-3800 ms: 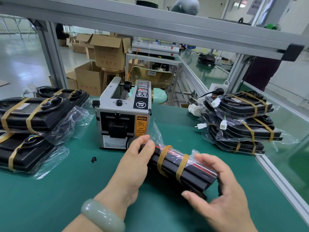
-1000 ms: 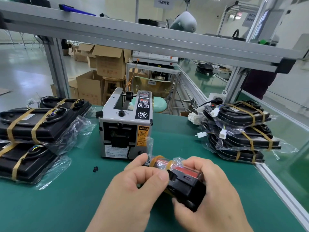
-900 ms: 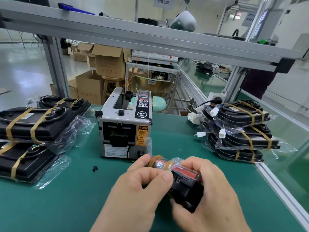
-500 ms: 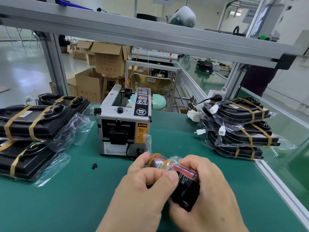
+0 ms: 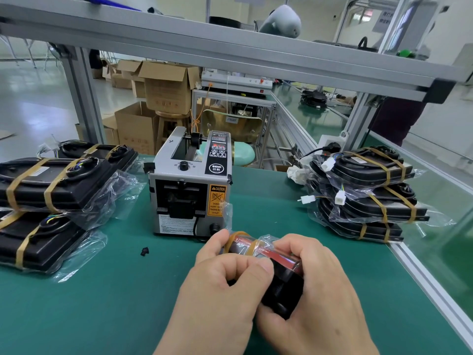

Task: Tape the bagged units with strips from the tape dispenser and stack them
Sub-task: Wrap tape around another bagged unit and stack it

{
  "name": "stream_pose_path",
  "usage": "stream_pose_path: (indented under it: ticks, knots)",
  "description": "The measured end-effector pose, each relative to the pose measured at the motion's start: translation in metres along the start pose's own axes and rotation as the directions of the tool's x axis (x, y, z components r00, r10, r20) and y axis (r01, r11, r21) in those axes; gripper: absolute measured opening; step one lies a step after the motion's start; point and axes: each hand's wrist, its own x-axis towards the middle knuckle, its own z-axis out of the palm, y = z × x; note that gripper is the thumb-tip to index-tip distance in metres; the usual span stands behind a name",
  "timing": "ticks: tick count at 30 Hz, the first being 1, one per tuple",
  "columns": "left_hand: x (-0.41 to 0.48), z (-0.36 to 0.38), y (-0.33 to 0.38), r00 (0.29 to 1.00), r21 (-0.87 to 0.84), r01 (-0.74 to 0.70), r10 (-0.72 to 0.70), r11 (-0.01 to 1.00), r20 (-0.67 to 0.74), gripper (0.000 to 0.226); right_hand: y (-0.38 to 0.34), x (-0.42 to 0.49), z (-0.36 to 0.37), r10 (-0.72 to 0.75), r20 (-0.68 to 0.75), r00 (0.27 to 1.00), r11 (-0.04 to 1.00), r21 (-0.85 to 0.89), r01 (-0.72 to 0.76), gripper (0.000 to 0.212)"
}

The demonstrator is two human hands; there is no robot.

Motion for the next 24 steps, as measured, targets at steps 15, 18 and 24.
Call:
stream_pose_path:
  ticks: [15,18,24]
  knots:
    - [0.0027,0.002,-0.0082,0.999,-0.169,-0.042,0.036,0.985,-0.038,0.023,0.0002,-0.0009,0.0005,0.031,0.035,0.999,0.999,0.018,-0.032,0.052]
    - [0.0028,0.0028,-0.0095,0.998,-0.166,-0.054,0.047,0.985,-0.043,0.022,-0.0002,-0.0006,0.0006,0.028,0.023,0.999,0.999,0.019,-0.029,0.05]
    - [0.0017,0.0044,-0.0083,0.998,-0.056,-0.041,0.039,0.998,-0.045,0.026,0.0,-0.0006,-0.0002,0.027,0.029,0.999,0.999,0.025,-0.027,0.05]
